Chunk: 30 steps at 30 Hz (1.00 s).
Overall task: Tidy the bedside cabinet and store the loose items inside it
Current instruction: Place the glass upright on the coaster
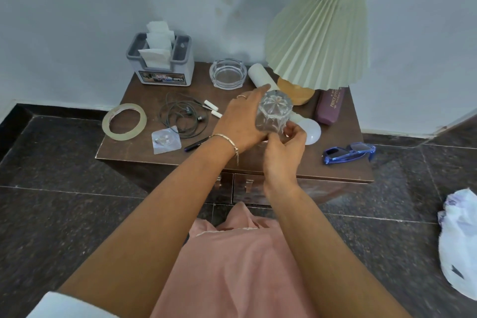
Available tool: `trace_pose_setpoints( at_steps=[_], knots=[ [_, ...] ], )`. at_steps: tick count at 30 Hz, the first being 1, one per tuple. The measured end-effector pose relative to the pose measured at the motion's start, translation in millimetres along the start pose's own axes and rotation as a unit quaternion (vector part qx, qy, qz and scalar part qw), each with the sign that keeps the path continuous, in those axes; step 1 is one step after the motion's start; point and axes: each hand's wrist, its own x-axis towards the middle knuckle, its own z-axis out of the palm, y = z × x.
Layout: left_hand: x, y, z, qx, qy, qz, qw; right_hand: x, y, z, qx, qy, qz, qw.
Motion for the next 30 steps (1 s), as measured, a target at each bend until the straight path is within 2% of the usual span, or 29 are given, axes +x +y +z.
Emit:
trace_pose_setpoints(
  at_steps=[5,11,14,17,20,21,23,26,30],
  knots=[
    [14.0,15.2,5.8,-0.024,-0.003,-0.023,0.999,8.8,-2.2,-8.9,0.021,-0.029,0.038,0.999],
    [6.9,13.1,-1.8,-0.008,0.026,0.011,1.000,12.4,0.4,-10.8,0.058,-0.059,0.109,0.991],
    [-4.1,13.6,-12.9,-0.034,0.069,0.027,0.997,10.1,-2.6,-10.8,0.080,-0.096,0.155,0.980],
    [-17.6,16.5,-28.2,-0.088,0.130,0.005,0.988,5.9,-11.0,-5.8,0.136,-0.127,0.229,0.955],
    [-27.5,16.7,-41.4,-0.116,0.194,-0.023,0.974,2.0,-27.7,3.7,0.226,-0.219,0.315,0.896],
    [-29.9,16.5,-44.8,-0.116,0.215,-0.028,0.969,2.0,-34.7,8.2,0.251,-0.254,0.320,0.878],
    [-31.6,14.7,-50.3,-0.108,0.254,-0.032,0.960,6.7,-45.9,22.1,0.267,-0.300,0.295,0.867],
    [-29.0,8.6,-58.6,-0.103,0.298,-0.045,0.948,14.5,-62.6,47.6,0.222,-0.322,0.246,0.887],
    [-13.1,-12.3,-68.3,-0.123,0.302,-0.067,0.943,25.7,-80.2,76.2,0.155,-0.299,0.201,0.920]
  ],
)
